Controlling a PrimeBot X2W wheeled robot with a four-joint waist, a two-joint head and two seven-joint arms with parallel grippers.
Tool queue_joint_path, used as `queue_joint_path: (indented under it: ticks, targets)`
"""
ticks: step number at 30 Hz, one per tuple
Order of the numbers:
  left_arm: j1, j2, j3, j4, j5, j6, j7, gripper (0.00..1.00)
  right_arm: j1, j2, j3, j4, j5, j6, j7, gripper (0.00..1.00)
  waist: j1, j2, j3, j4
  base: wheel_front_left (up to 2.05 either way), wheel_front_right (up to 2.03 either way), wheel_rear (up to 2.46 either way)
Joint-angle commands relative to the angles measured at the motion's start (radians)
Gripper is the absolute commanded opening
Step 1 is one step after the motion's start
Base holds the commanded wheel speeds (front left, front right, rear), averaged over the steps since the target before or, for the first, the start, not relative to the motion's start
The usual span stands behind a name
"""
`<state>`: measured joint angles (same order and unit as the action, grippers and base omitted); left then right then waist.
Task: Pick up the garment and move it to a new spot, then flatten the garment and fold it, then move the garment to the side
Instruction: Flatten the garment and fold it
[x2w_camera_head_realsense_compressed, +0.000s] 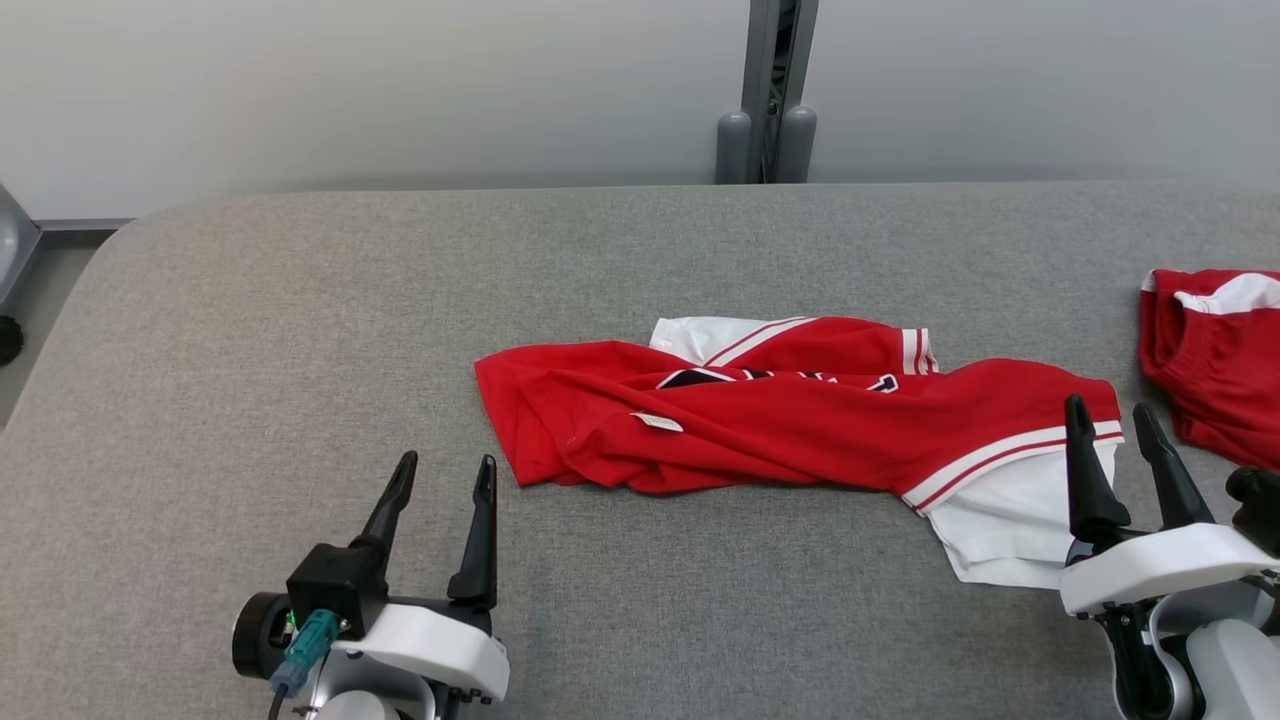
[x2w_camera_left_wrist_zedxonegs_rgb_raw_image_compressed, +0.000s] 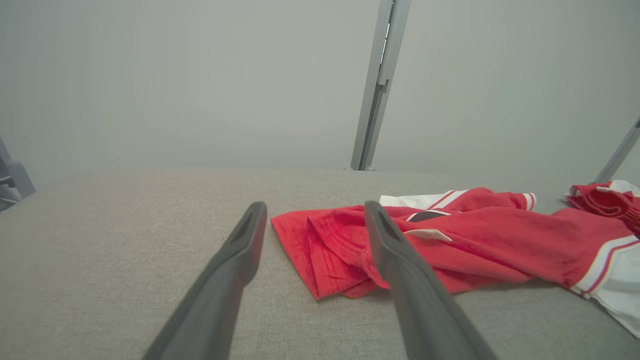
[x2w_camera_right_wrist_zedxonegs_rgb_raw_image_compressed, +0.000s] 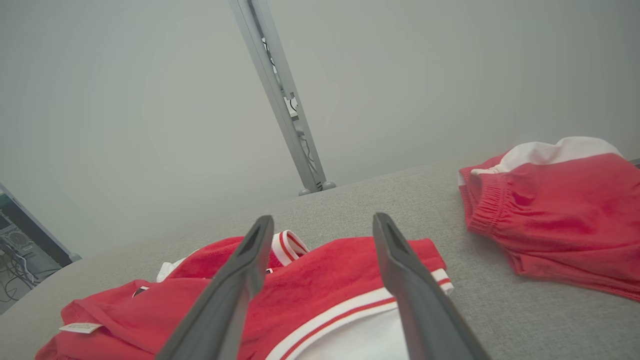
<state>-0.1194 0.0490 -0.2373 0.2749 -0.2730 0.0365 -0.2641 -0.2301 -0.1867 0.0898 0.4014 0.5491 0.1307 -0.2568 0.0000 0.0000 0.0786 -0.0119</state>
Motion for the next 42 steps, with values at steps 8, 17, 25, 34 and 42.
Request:
queue_joint_path:
  ticks: [8,17,25,34,42]
  targets:
    - [-0.008,0.004,0.017,0.002,-0.004,-0.008,0.0,1.0,0.001,0.003,0.001,0.0,-0.006,0.0,0.0,1.0,0.0,0.0,-0.002,-0.002,0.0,0.0,0.0]
    - [-0.029,0.004,-0.011,0.05,-0.006,-0.03,0.0,1.0,-0.01,0.006,0.005,-0.003,-0.001,0.0,0.004,1.0,0.0,0.0,0.033,-0.027,0.0,0.0,0.0]
    - [-0.144,0.004,-0.081,0.235,0.053,-0.055,0.0,1.0,-0.03,0.007,0.007,-0.007,-0.001,0.0,0.003,1.0,0.0,0.0,0.092,-0.056,0.0,0.0,0.0]
    - [-0.271,0.004,-0.099,0.389,0.075,-0.048,0.0,1.0,-0.049,0.009,0.013,-0.004,-0.003,0.0,-0.001,1.0,0.0,0.0,0.129,-0.084,0.0,0.0,0.0]
    - [-0.326,0.004,-0.109,0.415,0.082,-0.055,0.0,1.0,-0.056,0.01,0.015,0.004,0.002,0.0,-0.004,1.0,0.0,0.0,0.143,-0.104,0.0,0.0,0.0]
